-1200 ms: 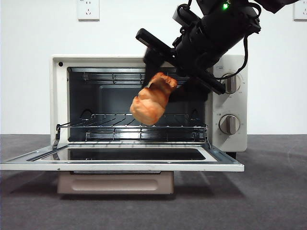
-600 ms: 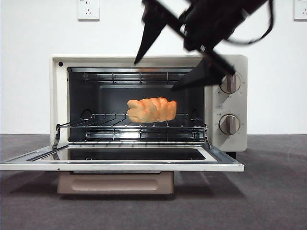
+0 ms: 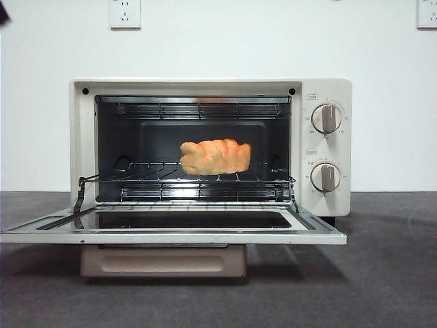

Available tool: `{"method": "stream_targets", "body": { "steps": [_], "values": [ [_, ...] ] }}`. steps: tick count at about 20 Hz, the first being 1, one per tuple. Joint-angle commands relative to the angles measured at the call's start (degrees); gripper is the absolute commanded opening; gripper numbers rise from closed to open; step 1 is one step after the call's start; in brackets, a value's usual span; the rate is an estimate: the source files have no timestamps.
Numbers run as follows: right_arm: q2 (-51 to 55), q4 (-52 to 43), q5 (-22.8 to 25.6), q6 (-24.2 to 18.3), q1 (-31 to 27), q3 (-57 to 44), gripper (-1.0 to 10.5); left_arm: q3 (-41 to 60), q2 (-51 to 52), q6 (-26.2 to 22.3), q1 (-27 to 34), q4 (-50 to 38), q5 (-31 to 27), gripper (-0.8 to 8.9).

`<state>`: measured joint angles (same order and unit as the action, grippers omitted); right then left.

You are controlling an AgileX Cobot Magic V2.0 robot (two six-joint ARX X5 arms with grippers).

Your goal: The left arm flap open the oven, the right arm pick bread and place it into oven, the left arm flap close the oven

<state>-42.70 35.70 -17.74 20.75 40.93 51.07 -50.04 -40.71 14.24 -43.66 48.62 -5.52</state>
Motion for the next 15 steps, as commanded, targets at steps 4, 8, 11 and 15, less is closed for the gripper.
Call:
{"method": "stream_targets", "body": {
  "steps": [4, 8, 11, 15],
  "values": [
    [11.5, 11.7, 7.0, -1.6, 0.4, 0.4, 4.4, 1.8, -7.0, -3.9, 13.2, -7.1, 18.4, 0.13],
    [18.2, 16.8, 8.4, -0.1, 0.5, 0.4, 4.4, 10.6, -10.2, 2.4, 25.0, -15.8, 32.1, 0.13],
    [20.5, 18.8, 9.2, 0.7, 0.5, 0.4, 4.4, 17.5, -10.3, 6.0, 32.4, -20.9, 35.1, 0.13],
    [20.8, 18.7, 9.2, 1.1, 0.5, 0.4, 4.4, 25.1, -10.4, 11.0, 40.8, -27.6, 37.0, 0.13]
  ]
}}
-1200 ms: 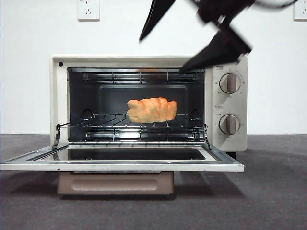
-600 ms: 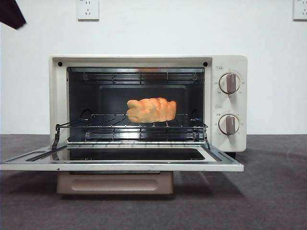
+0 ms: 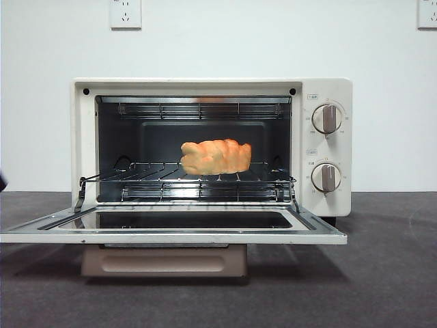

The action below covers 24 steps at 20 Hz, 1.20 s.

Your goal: The left arm flap open the oven, the right arm pick bread and place it into oven, the left arm flap close the oven

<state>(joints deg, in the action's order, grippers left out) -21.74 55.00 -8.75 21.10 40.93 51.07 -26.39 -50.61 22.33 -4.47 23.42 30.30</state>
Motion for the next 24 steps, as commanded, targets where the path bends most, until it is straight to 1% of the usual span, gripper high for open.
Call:
{"method": "stream_targets", "body": {
  "steps": [1, 3, 5, 6, 9, 13, 14, 16, 17, 19, 20, 22, 24],
  "values": [
    [-0.2, -0.7, 0.3, 0.8, 0.5, 0.4, 4.4, 2.8, -0.9, 3.9, 3.0, -3.4, 1.7, 0.13],
    [-0.2, -1.0, 0.9, 0.8, 0.5, 0.4, 4.4, 4.0, -3.1, 4.1, 4.0, -3.6, 2.3, 0.14],
    [-0.2, -1.1, 1.7, 0.8, 0.5, 0.4, 4.4, 4.1, -6.8, 3.9, 4.0, -4.2, 6.6, 0.14],
    [-0.2, -1.4, 1.7, 0.9, 0.5, 0.4, 4.4, 4.1, -8.6, 3.8, 4.0, -4.9, 7.7, 0.14],
    [-0.2, -2.3, 1.7, 1.1, 0.5, 0.4, 4.4, 4.1, -14.4, 3.7, 4.0, -6.9, 7.0, 0.15],
    [-0.2, -2.3, 1.8, 2.5, 0.5, 0.4, 4.4, 4.1, -19.3, 3.2, 4.0, -10.0, 6.7, 0.15],
    [-0.2, -2.3, 2.1, 2.8, 0.5, 0.4, 4.4, 4.1, -19.8, 3.3, 4.2, -11.8, 6.6, 0.15],
    [-0.2, -2.3, 2.8, 3.7, 0.5, 0.4, 4.4, 4.0, -19.8, 5.3, 4.6, -15.9, 6.6, 0.15],
    [-0.2, -2.3, 2.8, 4.1, 0.5, 0.4, 4.4, 3.9, -19.8, 5.5, 4.7, -16.9, 6.3, 0.15],
    [-0.2, -2.3, 2.9, 4.2, 0.5, 0.4, 4.4, 3.9, -19.8, 5.4, 4.8, -17.3, 3.8, 0.15],
    [-0.2, -2.3, 3.3, 4.2, 0.5, 0.4, 4.4, 3.9, -19.8, 5.3, 4.9, -18.0, 3.7, 0.15],
    [-0.2, -2.3, 5.0, 4.2, 0.4, 0.4, 4.4, 3.8, -19.8, 6.1, 5.3, -21.0, 4.2, 0.16],
    [-0.2, -2.4, 5.9, 4.2, 0.5, 0.4, 4.4, 3.3, -19.8, 7.9, 5.6, -24.0, 6.0, 0.15]
  ]
}}
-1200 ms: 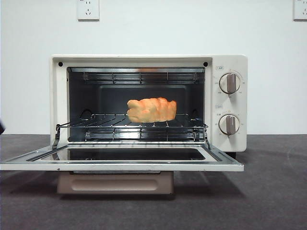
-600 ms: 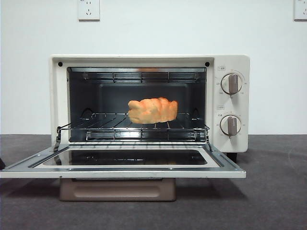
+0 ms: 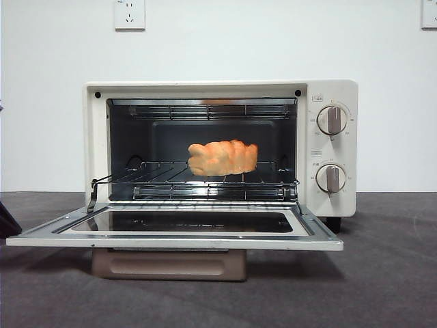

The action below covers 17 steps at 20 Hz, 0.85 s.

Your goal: The left arm flap open the oven, the right arm pick bread and place it into oven, the left arm flap close the oven

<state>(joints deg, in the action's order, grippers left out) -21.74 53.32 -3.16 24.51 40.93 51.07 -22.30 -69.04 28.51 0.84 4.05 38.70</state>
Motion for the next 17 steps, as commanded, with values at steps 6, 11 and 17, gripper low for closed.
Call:
{"method": "stream_targets", "body": {
  "steps": [6, 11, 17],
  "values": [
    [-0.2, -1.0, 2.3, 0.7, 0.5, 0.4, 4.4, -0.9, 2.5, 3.3, 0.4, -16.9, 11.3, 0.16],
    [-0.3, -1.3, 3.7, 0.8, 0.5, 0.4, 4.4, -1.0, 4.0, 1.4, 1.5, -4.5, -5.2, 0.15],
    [-0.3, -3.6, 4.8, 0.8, 0.5, 0.4, 4.4, -1.0, 2.6, -2.5, 1.3, 5.1, -6.7, 0.15]
  ]
}}
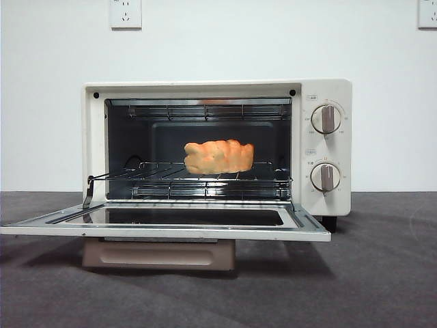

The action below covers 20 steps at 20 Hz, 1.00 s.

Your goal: The left arm flap open the oven, the right arm pick bread and place it into oven, the left arm flap close the oven

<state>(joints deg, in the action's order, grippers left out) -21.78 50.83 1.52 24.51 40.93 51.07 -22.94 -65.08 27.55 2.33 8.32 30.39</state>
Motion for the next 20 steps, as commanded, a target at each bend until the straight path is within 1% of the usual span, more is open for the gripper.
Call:
{"method": "stream_targets", "body": {
  "steps": [1, 3, 6, 9, 12, 15, 17, 20],
  "values": [
    [-0.2, -1.3, 0.1, 0.8, 0.5, 0.4, 4.4, -0.3, -2.0, -1.7, -0.4, 1.7, 3.7, 0.15],
    [-0.2, -1.4, 0.1, 0.8, 0.5, 0.4, 4.4, -0.3, -4.0, -1.8, -1.0, 2.2, 7.0, 0.15],
    [-0.2, -1.3, 0.0, 0.8, 0.5, 0.4, 4.4, -0.3, -6.5, -1.7, -1.6, 0.7, 7.7, 0.15],
    [-0.2, -1.3, 0.0, 1.1, 0.5, 0.4, 4.4, -0.4, -6.8, 0.8, -1.6, -2.3, 10.8, 0.15],
    [-0.2, -1.3, 0.0, 1.9, 0.5, 0.4, 4.4, -0.6, -6.8, 4.5, -1.6, -5.9, 14.1, 0.15],
    [-0.2, -1.3, -0.2, 1.9, 0.5, 0.4, 4.4, -1.0, -6.4, 9.5, -1.6, -10.5, 19.4, 0.15],
    [-0.2, -1.3, -0.2, 2.1, 0.5, 0.4, 4.4, -1.2, -5.5, 14.3, -1.6, -15.4, 20.5, 0.15],
    [-0.2, -1.3, -0.2, 2.1, 0.5, 0.4, 4.4, -2.9, -4.9, 21.7, -1.6, -24.0, 20.5, 0.15]
  ]
}}
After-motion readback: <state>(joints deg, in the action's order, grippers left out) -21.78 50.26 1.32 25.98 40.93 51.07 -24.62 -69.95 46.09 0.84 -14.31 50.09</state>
